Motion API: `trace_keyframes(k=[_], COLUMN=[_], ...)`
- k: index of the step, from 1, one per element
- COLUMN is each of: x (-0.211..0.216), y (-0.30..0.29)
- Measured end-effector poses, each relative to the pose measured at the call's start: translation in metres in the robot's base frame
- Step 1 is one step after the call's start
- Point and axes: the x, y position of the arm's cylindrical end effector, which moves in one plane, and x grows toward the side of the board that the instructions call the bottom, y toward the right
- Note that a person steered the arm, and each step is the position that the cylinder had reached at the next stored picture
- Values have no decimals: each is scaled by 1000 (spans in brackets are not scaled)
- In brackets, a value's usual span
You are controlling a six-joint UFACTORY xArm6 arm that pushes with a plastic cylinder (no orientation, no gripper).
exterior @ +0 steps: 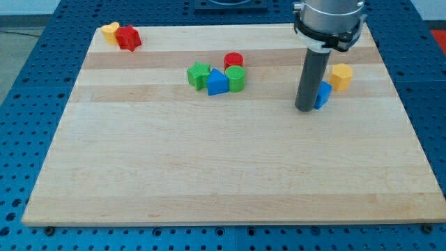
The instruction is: Move the green star into the blue cube
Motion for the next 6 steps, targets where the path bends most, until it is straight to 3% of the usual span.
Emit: trace_keyframes(k=[4,5,6], x=[-16,35,43], y=[21,-41,-141])
